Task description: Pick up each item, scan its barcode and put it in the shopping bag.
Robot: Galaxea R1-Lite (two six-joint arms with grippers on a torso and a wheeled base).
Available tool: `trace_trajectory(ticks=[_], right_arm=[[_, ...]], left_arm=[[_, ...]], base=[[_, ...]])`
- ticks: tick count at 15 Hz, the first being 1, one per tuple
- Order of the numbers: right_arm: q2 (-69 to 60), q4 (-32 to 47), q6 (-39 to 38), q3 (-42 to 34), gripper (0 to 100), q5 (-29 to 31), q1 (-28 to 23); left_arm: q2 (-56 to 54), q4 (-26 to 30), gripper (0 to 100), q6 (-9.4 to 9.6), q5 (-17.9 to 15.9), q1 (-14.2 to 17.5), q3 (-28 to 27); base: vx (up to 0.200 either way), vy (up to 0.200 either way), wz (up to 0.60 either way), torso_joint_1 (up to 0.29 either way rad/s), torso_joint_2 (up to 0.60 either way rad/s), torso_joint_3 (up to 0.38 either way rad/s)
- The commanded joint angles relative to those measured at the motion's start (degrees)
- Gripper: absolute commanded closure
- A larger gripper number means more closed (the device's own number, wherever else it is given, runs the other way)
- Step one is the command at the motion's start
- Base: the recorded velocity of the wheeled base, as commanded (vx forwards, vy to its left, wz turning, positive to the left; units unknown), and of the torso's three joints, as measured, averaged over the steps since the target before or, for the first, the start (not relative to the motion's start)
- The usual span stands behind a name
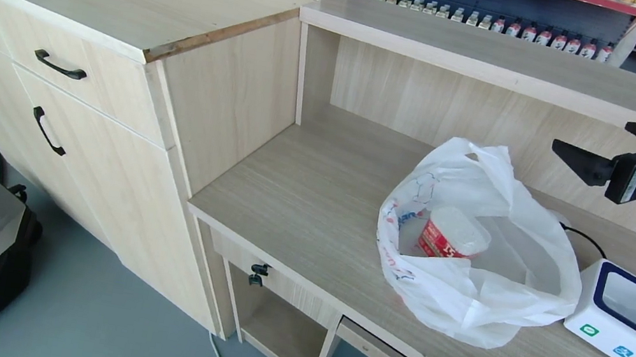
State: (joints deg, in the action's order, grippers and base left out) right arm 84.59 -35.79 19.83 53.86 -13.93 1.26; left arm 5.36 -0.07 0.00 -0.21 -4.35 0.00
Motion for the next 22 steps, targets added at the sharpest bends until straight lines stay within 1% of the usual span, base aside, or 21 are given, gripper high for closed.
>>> trace_trajectory(ticks=[1, 2, 4, 5, 6, 8, 10, 12, 14, 16, 17, 18, 19, 20, 22], right_arm=[[-4.8, 0.0, 0.6, -0.3, 0, -3.1, -6.5], [-5.0, -0.2, 0.6, 1.0, 0, -3.9, -8.0], [-5.2, -0.1, 0.6, 2.9, 0, -3.6, -8.6], [-5.2, 0.1, 0.7, 3.5, 0, -3.1, -8.6], [-5.4, 0.4, 0.6, 4.2, 0, -1.2, -8.6], [-6.5, 1.0, 0.6, 3.5, 0, 1.4, -8.7], [-7.7, 2.8, 0.6, 2.6, 0, 1.6, -10.0], [-8.0, 5.2, 0.2, 0.8, 0, 1.7, -12.0], [-7.9, 5.6, -1.6, -2.8, 0, 1.8, -13.9], [-6.5, 4.9, -4.1, -7.9, 0, 1.3, -17.2], [-5.8, 4.5, -5.0, -9.0, 0, 1.3, -17.6], [-3.3, 3.3, -6.5, -12.8, 0, 1.3, -18.0], [-1.7, 2.1, -8.0, -14.4, 0, 1.1, -18.0], [0.1, 1.4, -10.2, -15.3, 0, 0.2, -17.9], [3.0, 1.3, -10.7, -15.4, 0, -0.9, -18.1]], left_arm=[[0.1, 0.0, 0, 0.0, 0.0, 0.0, 0.0], [0.1, 0.0, 0, 0.0, -0.1, 0.0, 0.0], [0.1, 0.0, 0, 0.0, -0.1, 0.0, 0.0], [0.1, 0.0, 0, 0.0, -0.1, 0.0, 0.0], [0.1, 0.0, 0, 0.0, 0.0, 0.0, 0.0], [0.1, 0.0, 0, 0.0, 0.0, 0.0, 0.0], [0.1, 0.0, 0, 0.0, 0.0, 0.0, 0.0], [0.1, 0.0, 0, 0.0, -0.1, 0.0, 0.0], [0.1, 0.0, 0, 0.0, 0.0, 0.0, 0.0], [0.1, 0.0, 0, 0.0, 0.0, 0.0, 0.0], [0.1, 0.0, 0, 0.0, 0.0, 0.0, 0.0], [0.1, 0.0, 0, 0.0, -0.1, 0.0, 0.0], [0.1, 0.0, 0, 0.0, 0.0, 0.0, 0.0], [0.1, 0.0, 0, 0.0, -0.1, 0.0, 0.0], [0.1, 0.0, 0, 0.0, -0.1, 0.0, 0.0]], base=[[0.0, 0.0, -0.6, 0.002, 0.0, 0.002], [0.0, 0.0, -0.6, 0.002, 0.0, 0.012], [0.0, 0.0, -0.6, 0.012, 0.0, 0.002], [0.0, 0.0, -0.6, -0.002, 0.01, 0.002], [0.0, 0.0, -0.6, 0.002, 0.0, 0.007], [0.0, 0.0, -0.6, 0.002, 0.0, 0.0], [0.0, 0.0, -0.6, 0.005, 0.0, 0.002], [0.0, 0.0, -0.6, 0.002, 0.0, -0.002], [0.0, 0.0, 0.0, 0.0, 0.0, 0.0], [0.0, 0.0, 0.0, 0.0, 0.0, 0.0], [0.0, 0.0, 0.0, 0.0, 0.0, 0.0], [0.0, 0.0, 0.0, 0.0, 0.0, 0.0], [0.0, 0.0, 0.0, 0.0, 0.0, 0.0], [0.0, 0.0, 0.0, 0.0, 0.0, 0.0], [0.0, 0.0, 0.0, 0.0, 0.0, 0.0]])
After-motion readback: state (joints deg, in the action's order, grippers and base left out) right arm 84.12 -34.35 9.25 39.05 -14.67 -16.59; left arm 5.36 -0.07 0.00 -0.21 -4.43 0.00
